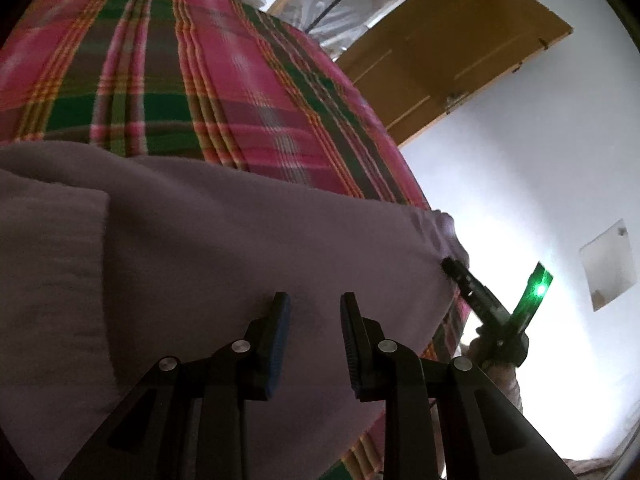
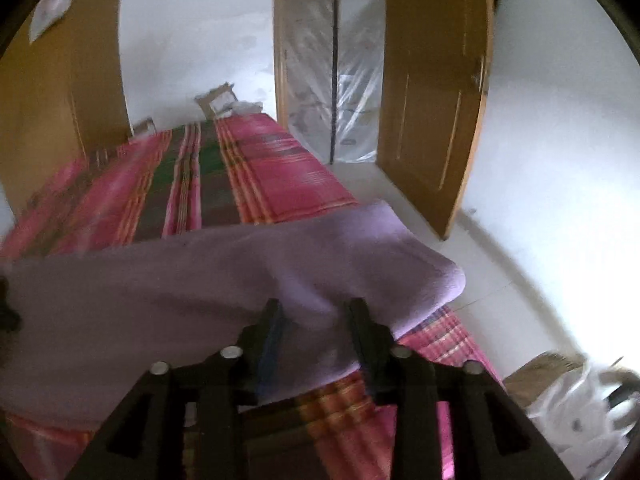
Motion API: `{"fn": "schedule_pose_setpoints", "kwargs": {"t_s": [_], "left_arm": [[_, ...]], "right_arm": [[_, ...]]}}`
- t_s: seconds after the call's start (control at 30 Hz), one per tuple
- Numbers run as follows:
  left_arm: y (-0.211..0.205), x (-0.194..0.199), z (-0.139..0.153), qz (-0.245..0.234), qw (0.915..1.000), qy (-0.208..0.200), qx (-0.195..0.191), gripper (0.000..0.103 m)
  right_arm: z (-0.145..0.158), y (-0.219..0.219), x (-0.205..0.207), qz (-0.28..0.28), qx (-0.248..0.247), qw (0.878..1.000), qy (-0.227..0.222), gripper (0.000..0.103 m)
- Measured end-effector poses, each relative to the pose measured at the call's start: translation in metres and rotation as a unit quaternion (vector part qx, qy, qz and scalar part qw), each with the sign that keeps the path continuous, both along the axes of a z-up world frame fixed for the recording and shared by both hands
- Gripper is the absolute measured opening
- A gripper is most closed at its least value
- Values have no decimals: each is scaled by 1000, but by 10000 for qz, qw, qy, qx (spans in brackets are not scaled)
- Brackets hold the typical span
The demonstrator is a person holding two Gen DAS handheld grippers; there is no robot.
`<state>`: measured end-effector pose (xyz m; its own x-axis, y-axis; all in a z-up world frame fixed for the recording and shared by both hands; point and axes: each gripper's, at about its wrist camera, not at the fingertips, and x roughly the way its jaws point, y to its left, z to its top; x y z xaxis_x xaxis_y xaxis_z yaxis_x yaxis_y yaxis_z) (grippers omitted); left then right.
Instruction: Fold clothes
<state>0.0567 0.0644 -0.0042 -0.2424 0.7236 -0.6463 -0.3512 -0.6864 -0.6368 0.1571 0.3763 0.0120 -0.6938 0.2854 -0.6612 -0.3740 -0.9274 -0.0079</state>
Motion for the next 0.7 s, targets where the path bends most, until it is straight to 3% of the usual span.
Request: {"fn": "schedule_pose_setpoints", "kwargs": {"t_s": [0.23,0.43,0.47,0.53,0.7], "left_arm": [[3,-4,-1,4,10000,-57,74,26],[7,-8,-2,23,9999,-97,118,26],[7,-9,-3,35,9998,-111,135,26],[7,-9,-3,39,9998,-116,148,27],[11,-11,-2,61,9999,-79,68,27]], "right_arm": [[17,37,-17,26,-328,9990,310,37],[12,58,-58,16,-423,9990,-138,38],[9,58,-63,28,-370,9990,-230,36],[6,60,-69,26,-332,9989,-317,15],[6,66,-73,3,-337,9991,-261,6]]}}
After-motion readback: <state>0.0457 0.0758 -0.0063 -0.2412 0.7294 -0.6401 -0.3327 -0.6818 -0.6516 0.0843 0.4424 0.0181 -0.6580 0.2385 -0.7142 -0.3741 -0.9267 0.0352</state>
